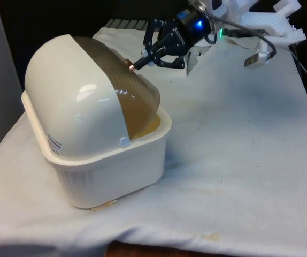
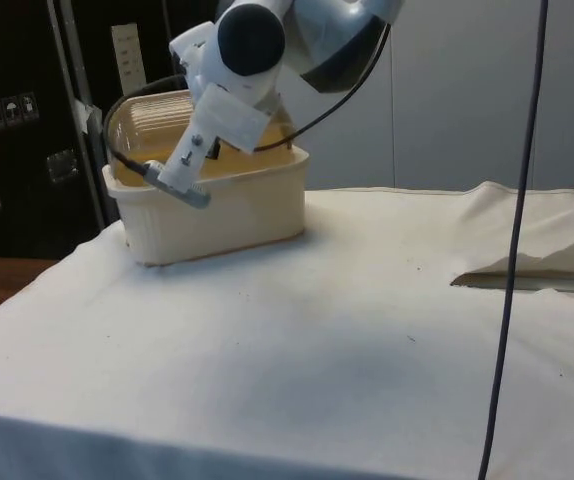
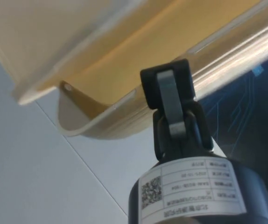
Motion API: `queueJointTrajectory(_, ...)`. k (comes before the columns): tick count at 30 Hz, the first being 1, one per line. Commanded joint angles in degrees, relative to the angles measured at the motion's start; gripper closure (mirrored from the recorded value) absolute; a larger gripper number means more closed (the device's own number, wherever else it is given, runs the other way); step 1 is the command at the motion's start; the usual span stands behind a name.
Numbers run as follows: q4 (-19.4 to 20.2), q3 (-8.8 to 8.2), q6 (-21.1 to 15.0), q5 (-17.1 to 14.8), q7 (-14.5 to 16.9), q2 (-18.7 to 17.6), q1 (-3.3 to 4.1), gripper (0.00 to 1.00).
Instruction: Open the lid, then close it.
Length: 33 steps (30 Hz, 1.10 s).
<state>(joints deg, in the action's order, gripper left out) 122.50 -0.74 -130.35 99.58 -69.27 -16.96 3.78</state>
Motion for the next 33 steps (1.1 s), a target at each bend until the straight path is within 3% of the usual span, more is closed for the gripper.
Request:
queueJointTrajectory(1,0.23,-0.23,-0.23,0.74,0.23,0.63,-0.17,1.00)
queueJointTrajectory(9,-0.11,-1.03,0.52,1.26,0.23,1.60,0.00,1.00)
queueJointTrajectory(16,-1.95,-2.46,-0.23,3.04,0.00,1.38,-0.34,1.00)
queueJointTrajectory(19,-1.83,-2.58,0.52,2.29,0.23,1.55,-0.06,1.00)
queueJointTrajectory(25,-4.18,-3.44,0.11,4.35,-2.06,-0.46,-0.29,1.00)
queueJointTrajectory(27,-3.84,-3.44,0.74,3.55,-1.49,-0.17,-0.06,1.00)
queueJointTrajectory(33,-6.82,-4.47,0.11,4.58,-2.35,-1.78,-0.29,1.00)
